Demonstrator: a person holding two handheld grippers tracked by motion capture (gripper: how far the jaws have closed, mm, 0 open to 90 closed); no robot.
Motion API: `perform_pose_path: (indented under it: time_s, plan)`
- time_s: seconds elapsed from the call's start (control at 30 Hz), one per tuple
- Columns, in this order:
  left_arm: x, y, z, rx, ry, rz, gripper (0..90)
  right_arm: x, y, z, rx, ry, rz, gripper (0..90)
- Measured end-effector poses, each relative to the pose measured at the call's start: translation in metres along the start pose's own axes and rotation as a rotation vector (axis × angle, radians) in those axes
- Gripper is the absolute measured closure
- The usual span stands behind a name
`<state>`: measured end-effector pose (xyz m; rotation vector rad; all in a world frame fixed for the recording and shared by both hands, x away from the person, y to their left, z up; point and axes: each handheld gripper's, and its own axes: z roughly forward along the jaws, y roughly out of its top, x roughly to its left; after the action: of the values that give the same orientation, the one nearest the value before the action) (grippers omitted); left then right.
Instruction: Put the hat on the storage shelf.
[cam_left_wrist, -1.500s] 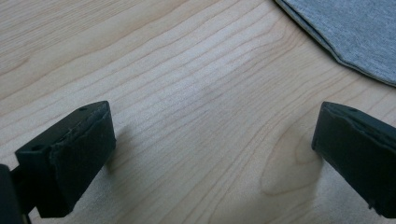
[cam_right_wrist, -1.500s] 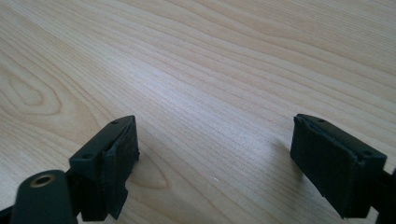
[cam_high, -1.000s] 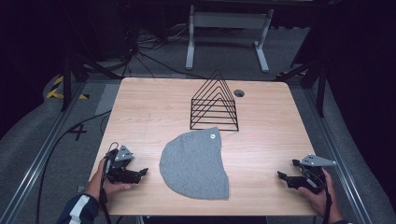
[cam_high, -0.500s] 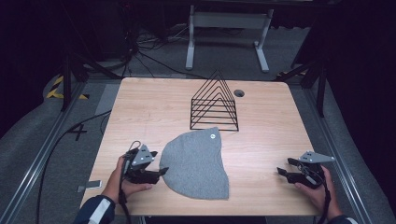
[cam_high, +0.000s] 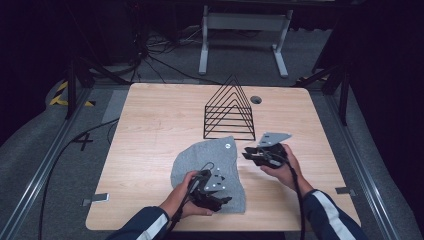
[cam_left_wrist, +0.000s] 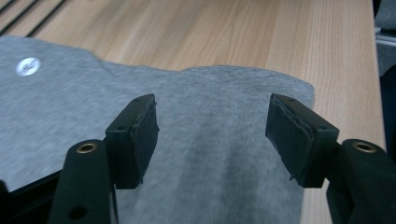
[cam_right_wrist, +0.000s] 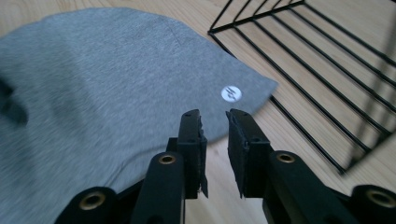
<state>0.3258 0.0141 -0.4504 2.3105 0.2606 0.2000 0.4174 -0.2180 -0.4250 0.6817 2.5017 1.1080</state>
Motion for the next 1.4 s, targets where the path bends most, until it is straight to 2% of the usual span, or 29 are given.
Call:
perform_pose_path:
  time_s: [0.07, 0.1, 0.13, 0.17, 0.2, 0.3, 0.37, 0.4, 0.47, 0.5, 0.53, 0.6, 0.67, 0.73, 0.77, 0.8, 0.83, 0.9, 1.1, 1.2, 1.27, 1.3, 1.33, 1.4]
  plan:
    - [-0.002, 0.0, 0.007, 0.023, -0.025, 0.024, 40.3, 0.001, 0.005, 0.016, 0.018, 0.006, -0.009, 78.4]
    - [-0.002, 0.0, 0.007, 0.023, -0.025, 0.024, 45.2, 0.001, 0.005, 0.016, 0.018, 0.006, -0.009, 78.4]
    - [-0.003, -0.001, 0.011, 0.025, -0.053, 0.028, 49.3, 0.002, 0.008, 0.036, 0.044, 0.005, -0.014, 80.6]
    - [-0.005, -0.003, 0.012, 0.044, -0.065, 0.019, 49.3, 0.002, 0.008, 0.036, 0.044, 0.005, -0.014, 80.6]
    - [-0.005, -0.004, 0.014, 0.06, -0.065, 0.037, 51.4, 0.002, 0.008, 0.042, 0.056, 0.011, -0.011, 81.8]
    - [-0.005, -0.009, 0.013, 0.059, -0.096, 0.02, 56.4, 0.003, 0.005, 0.055, 0.111, 0.006, -0.025, 83.8]
    - [-0.004, -0.01, 0.011, 0.073, -0.091, 0.025, 56.7, 0.001, 0.002, 0.054, 0.092, 0.016, -0.002, 86.2]
    - [-0.003, -0.014, 0.006, 0.083, -0.096, 0.012, 56.5, 0.0, 0.001, 0.052, 0.102, 0.013, -0.003, 88.5]
    - [-0.001, -0.018, 0.002, 0.078, -0.094, 0.015, 56.2, 0.001, 0.0, 0.05, 0.105, 0.01, -0.003, 89.1]
    - [0.001, -0.024, -0.005, 0.085, -0.094, 0.002, 56.0, 0.003, -0.004, 0.045, 0.109, 0.01, -0.018, 89.4]
    - [0.001, -0.024, -0.005, 0.085, -0.094, 0.002, 55.8, 0.005, -0.005, 0.042, 0.114, 0.013, -0.021, 89.6]
    - [0.003, -0.033, -0.015, 0.091, -0.08, -0.021, 55.6, 0.007, -0.007, 0.038, 0.125, 0.01, -0.025, 89.6]
    - [0.004, -0.042, -0.024, 0.098, -0.067, -0.028, 55.4, 0.011, -0.013, 0.029, 0.134, 0.023, -0.03, 89.7]
    - [0.004, -0.047, -0.029, 0.1, -0.062, -0.042, 55.4, 0.02, -0.02, 0.018, 0.155, 0.037, -0.035, 89.7]
    - [0.005, -0.051, -0.034, 0.104, -0.057, -0.042, 55.4, 0.02, -0.02, 0.018, 0.155, 0.037, -0.035, 89.7]
    - [0.005, -0.055, -0.038, 0.101, -0.052, -0.057, 55.5, 0.025, -0.023, 0.012, 0.16, 0.046, -0.032, 89.7]
    - [0.006, -0.057, -0.04, 0.106, -0.041, -0.04, 55.4, 0.031, -0.027, 0.006, 0.167, 0.05, -0.038, 89.7]
    - [0.006, -0.061, -0.045, 0.111, -0.03, -0.06, 54.8, 0.04, -0.032, -0.002, 0.179, 0.058, -0.034, 89.7]
    - [0.017, -0.069, -0.053, 0.117, 0.034, -0.11, 52.1, 0.067, -0.045, -0.024, 0.202, 0.091, -0.031, 89.7]
    - [0.025, -0.071, -0.054, 0.117, 0.065, -0.141, 50.9, 0.076, -0.049, -0.031, 0.213, 0.114, -0.029, 89.6]
    - [0.03, -0.072, -0.055, 0.124, 0.099, -0.146, 50.6, 0.083, -0.05, -0.034, 0.216, 0.136, -0.039, 88.8]
    - [0.032, -0.072, -0.056, 0.134, 0.113, -0.172, 48.2, 0.086, -0.05, -0.035, 0.217, 0.138, -0.045, 85.6]
    - [0.036, -0.073, -0.056, 0.131, 0.128, -0.175, 47.7, 0.088, -0.049, -0.037, 0.217, 0.131, -0.057, 84.6]
    - [0.042, -0.075, -0.059, 0.131, 0.151, -0.207, 46.6, 0.087, -0.047, -0.042, 0.188, 0.104, -0.061, 81.8]
